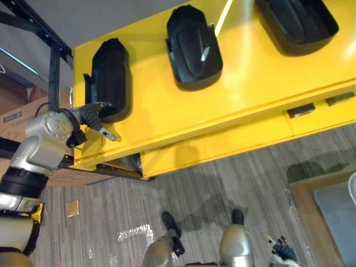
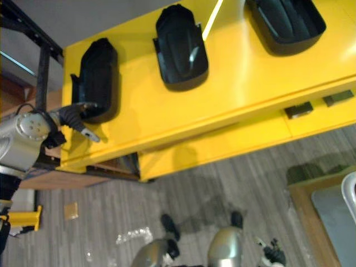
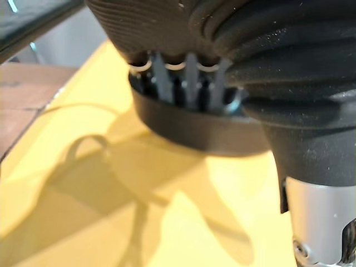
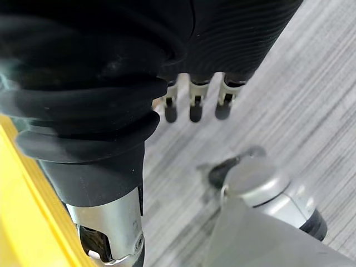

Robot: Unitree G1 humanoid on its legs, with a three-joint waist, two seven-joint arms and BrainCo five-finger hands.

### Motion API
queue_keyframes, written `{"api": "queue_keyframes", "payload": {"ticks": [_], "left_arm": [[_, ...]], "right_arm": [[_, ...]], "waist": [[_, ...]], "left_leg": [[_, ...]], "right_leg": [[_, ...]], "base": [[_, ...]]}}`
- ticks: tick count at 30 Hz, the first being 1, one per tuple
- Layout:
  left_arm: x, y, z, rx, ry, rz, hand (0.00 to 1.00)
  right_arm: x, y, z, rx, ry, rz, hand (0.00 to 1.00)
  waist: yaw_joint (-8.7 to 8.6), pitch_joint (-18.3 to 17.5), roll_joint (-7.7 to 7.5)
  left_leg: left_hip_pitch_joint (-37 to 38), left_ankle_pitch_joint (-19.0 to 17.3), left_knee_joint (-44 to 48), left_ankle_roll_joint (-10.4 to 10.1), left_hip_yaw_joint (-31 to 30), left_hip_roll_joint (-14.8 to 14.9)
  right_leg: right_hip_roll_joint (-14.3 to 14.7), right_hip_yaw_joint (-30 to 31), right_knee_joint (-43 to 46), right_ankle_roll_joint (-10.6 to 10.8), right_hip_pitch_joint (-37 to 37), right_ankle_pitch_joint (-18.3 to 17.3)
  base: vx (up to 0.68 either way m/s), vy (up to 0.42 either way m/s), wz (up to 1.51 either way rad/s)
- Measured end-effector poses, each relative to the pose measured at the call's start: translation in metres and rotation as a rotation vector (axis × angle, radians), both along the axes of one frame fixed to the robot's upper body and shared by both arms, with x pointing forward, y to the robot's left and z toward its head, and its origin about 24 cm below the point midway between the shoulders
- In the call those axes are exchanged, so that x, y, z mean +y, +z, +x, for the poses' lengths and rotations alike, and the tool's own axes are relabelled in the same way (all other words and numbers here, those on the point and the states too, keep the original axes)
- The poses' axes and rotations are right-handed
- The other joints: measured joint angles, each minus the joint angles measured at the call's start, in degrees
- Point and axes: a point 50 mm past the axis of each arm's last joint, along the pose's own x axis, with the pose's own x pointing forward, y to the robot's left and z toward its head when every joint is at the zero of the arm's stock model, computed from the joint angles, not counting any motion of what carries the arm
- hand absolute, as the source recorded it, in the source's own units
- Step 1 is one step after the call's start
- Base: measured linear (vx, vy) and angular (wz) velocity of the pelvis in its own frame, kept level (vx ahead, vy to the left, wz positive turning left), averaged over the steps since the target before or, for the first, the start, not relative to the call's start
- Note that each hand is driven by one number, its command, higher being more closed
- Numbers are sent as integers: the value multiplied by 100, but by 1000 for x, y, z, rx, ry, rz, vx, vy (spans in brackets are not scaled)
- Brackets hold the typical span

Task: Walk over and take plastic housings, then place them on the shelf

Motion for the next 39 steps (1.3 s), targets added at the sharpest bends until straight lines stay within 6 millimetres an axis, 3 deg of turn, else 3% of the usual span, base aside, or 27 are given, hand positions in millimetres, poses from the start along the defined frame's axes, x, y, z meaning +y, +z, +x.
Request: {"api": "queue_keyframes", "payload": {"ticks": [11,16,23,33,39], "left_arm": [[16,-8,3,-47,118,-19,0],[12,-23,8,-53,153,-73,0],[7,-28,12,-108,178,-94,0],[4,-30,15,-227,229,-114,0],[2,-32,18,-276,260,-147,0]], "right_arm": [[1,0,0,1,1,2,0],[3,-1,-2,8,12,5,0],[4,-2,-3,13,18,6,0],[11,-4,-1,17,46,18,0],[16,-5,0,19,57,28,0]], "waist": [[-11,-241,-118],[-7,-266,-169],[-10,-260,-206],[-24,-268,-450],[-22,-263,-500]], "left_leg": [[-47,0,0,0,3,1],[-44,0,0,0,11,1],[-45,0,-1,0,35,1],[-63,1,-1,1,106,5],[-57,1,-2,1,171,5]], "right_leg": [[0,3,-25,25,-31,26],[0,17,-27,19,-35,33],[5,69,-51,13,-46,38],[21,165,-86,-11,-122,127],[27,215,-147,-12,-122,137]], "base": [[0,0,0],[0,0,0],[0,0,-1],[-3,10,-4],[-7,14,-4]]}}
